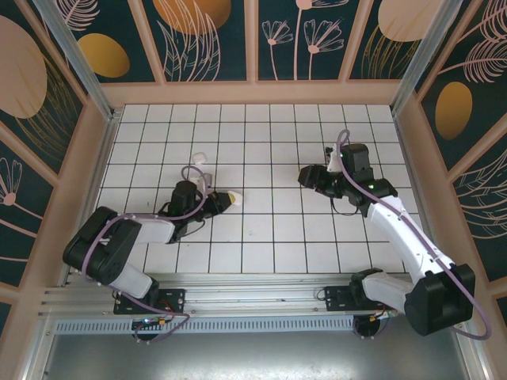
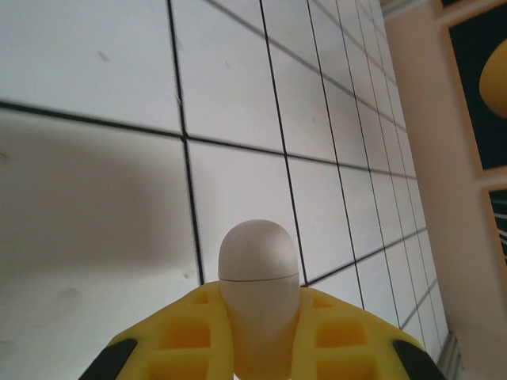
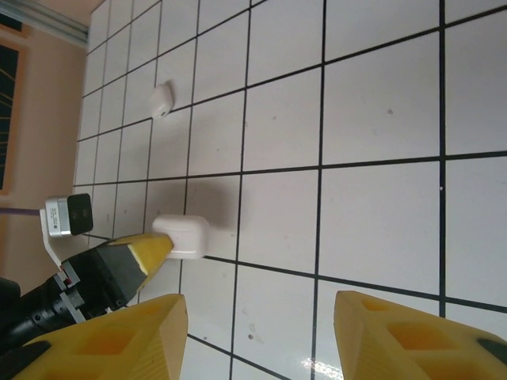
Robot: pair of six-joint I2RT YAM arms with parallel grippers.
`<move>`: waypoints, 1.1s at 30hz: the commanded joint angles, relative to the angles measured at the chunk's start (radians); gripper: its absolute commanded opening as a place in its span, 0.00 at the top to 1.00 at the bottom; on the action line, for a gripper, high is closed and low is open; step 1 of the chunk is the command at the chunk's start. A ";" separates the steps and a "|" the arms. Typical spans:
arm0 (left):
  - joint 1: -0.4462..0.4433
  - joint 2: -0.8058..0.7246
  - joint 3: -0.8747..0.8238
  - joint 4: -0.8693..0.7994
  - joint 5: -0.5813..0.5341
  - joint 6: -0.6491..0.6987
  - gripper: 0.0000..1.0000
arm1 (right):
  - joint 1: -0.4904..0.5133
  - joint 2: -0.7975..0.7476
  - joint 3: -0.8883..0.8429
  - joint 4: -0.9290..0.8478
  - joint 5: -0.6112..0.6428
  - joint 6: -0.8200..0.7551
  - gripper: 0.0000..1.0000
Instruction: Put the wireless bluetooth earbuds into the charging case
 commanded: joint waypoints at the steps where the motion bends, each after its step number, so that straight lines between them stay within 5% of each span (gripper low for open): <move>1: -0.064 0.078 0.075 0.109 0.018 -0.072 1.00 | -0.014 0.012 -0.022 0.025 -0.010 -0.027 0.47; 5: -0.110 0.184 0.131 0.181 0.008 -0.135 1.00 | -0.022 0.014 -0.026 0.003 -0.002 -0.047 0.47; 18: -0.177 0.272 0.212 0.056 -0.099 -0.148 0.99 | -0.072 -0.026 -0.068 -0.022 0.006 -0.077 0.46; 33: -0.182 0.170 0.240 -0.177 -0.228 -0.025 0.66 | -0.085 -0.048 -0.045 -0.074 0.112 -0.119 0.43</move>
